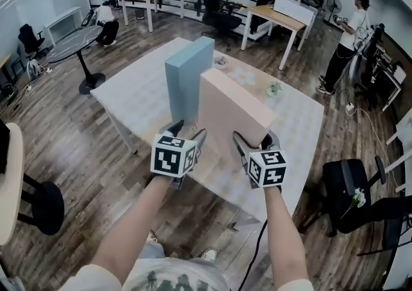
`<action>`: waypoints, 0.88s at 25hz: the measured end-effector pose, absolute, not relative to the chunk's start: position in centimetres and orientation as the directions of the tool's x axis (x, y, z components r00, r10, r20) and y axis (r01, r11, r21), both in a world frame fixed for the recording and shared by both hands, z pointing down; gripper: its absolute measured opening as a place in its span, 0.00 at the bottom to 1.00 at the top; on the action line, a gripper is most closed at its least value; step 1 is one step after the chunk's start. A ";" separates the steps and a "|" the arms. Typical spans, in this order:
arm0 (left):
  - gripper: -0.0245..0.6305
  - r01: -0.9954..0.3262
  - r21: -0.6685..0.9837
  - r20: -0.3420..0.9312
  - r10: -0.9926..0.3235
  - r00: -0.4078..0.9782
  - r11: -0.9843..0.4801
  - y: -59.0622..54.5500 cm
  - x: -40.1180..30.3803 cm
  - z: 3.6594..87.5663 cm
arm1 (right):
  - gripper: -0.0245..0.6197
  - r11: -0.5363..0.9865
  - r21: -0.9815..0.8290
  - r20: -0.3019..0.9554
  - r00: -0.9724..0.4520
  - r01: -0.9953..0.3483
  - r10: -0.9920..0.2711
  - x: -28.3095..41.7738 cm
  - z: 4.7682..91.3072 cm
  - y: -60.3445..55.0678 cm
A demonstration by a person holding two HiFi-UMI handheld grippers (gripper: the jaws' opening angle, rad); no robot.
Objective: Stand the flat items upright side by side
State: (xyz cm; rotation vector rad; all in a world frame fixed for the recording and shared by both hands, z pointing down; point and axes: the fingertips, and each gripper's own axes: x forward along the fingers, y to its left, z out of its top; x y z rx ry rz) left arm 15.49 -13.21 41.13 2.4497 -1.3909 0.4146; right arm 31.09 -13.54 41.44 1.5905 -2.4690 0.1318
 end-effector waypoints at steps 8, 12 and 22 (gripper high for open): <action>0.49 -0.829 0.111 0.377 -0.749 0.546 -0.548 -17.3 7.9 41.2 | 0.57 0.224 0.038 0.233 -0.209 -0.974 -0.950 26.6 41.8 -15.5; 0.49 -0.798 0.107 0.368 -0.722 0.585 -0.592 -19.3 5.3 40.4 | 0.57 0.116 0.034 0.252 -0.104 -0.993 -0.962 24.4 41.9 -16.5; 0.49 -0.688 0.072 0.381 -0.618 0.688 -0.722 -22.3 3.0 39.9 | 0.56 -0.145 0.035 0.252 0.149 -0.989 -0.956 21.5 42.0 -17.6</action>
